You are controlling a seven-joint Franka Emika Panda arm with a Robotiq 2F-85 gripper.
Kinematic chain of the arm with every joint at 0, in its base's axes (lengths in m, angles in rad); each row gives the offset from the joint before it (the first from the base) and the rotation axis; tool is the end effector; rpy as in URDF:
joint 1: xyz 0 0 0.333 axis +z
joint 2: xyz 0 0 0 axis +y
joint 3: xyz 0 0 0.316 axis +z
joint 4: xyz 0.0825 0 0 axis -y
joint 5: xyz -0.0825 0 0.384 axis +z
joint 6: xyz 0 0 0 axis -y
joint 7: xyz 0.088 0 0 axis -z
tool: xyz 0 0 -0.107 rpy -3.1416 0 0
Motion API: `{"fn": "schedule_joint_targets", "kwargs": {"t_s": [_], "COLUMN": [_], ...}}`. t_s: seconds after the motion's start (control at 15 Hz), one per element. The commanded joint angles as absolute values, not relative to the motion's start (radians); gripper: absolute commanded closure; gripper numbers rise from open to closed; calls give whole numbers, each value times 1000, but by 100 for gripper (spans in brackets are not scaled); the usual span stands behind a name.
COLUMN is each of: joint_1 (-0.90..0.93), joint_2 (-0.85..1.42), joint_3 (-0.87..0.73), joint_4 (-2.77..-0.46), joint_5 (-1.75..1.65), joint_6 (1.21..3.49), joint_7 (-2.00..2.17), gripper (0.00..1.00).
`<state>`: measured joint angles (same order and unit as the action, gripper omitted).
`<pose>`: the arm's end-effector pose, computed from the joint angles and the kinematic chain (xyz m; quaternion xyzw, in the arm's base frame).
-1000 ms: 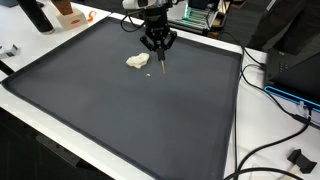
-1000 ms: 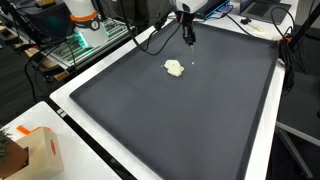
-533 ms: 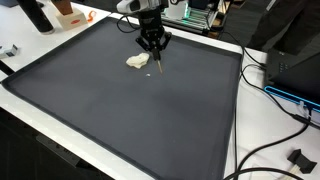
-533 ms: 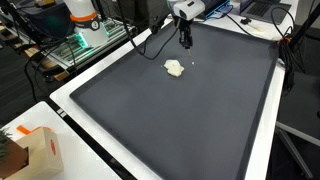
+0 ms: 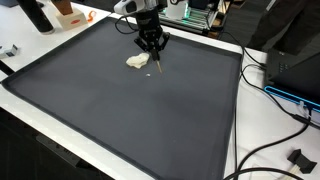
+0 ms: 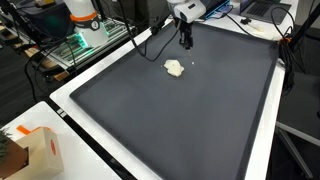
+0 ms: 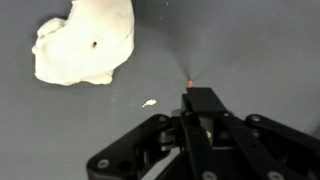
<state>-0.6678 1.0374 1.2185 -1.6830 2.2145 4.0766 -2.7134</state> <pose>0.5310 0.0786 0.2468 -0.9753 -0.1654 -0.0819 0.1212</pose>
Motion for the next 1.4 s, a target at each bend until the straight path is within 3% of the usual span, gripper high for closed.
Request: {"fn": "schedule_joint_targets", "kwargs": {"t_s": [0.0,1.33], "joint_1": [-682,-672], "joint_2": [1094,936], "joint_3": [1231,1147], "joint_4": [-1638,-1618], "joint_5": [2229,2410], "joint_6": [4118,4098], "joint_7": [-2750,-2716], "gripper": [97,97]}}
